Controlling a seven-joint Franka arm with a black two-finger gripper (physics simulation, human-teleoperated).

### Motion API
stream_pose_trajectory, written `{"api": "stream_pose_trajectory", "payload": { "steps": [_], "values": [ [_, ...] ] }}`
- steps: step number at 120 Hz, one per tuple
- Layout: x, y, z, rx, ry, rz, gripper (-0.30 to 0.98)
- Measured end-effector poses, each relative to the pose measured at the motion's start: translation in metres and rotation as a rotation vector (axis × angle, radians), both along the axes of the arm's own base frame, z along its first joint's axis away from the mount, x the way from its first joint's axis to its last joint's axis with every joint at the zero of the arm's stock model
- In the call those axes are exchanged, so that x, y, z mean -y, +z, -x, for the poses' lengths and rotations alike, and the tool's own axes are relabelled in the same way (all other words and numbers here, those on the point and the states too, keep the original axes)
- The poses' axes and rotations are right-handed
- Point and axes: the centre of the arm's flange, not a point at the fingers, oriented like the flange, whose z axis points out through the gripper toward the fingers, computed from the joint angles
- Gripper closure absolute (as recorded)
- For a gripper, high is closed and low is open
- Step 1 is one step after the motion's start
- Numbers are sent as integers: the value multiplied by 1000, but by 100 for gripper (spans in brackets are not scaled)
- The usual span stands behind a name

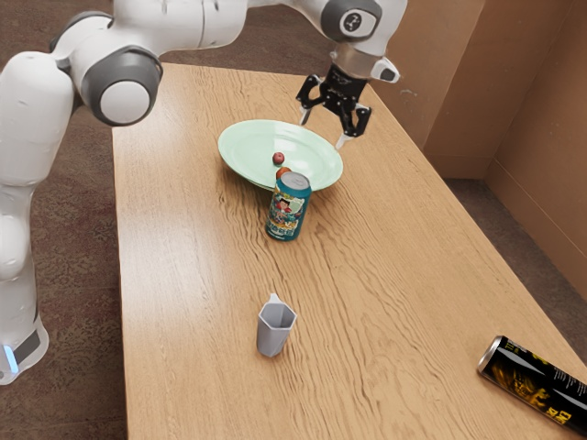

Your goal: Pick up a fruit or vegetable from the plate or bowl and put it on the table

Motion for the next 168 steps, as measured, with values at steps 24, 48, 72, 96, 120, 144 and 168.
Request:
{"api": "stream_pose_trajectory", "payload": {
  "steps": [24, 48, 72, 96, 120, 144, 168],
  "values": [
    [-24, 0, 0, 27, 204, -35, 0],
    [-38, -7, -1, 26, 345, -60, 0],
    [-62, -47, -12, -29, 461, -71, 0],
    [-66, -60, -14, -47, 525, -81, 0],
    [-105, -67, 2, -87, 641, -25, 0],
    [-104, -89, 21, -123, 685, 29, 0],
    [-90, -85, 32, -27, 668, -9, 0]
  ]
}}
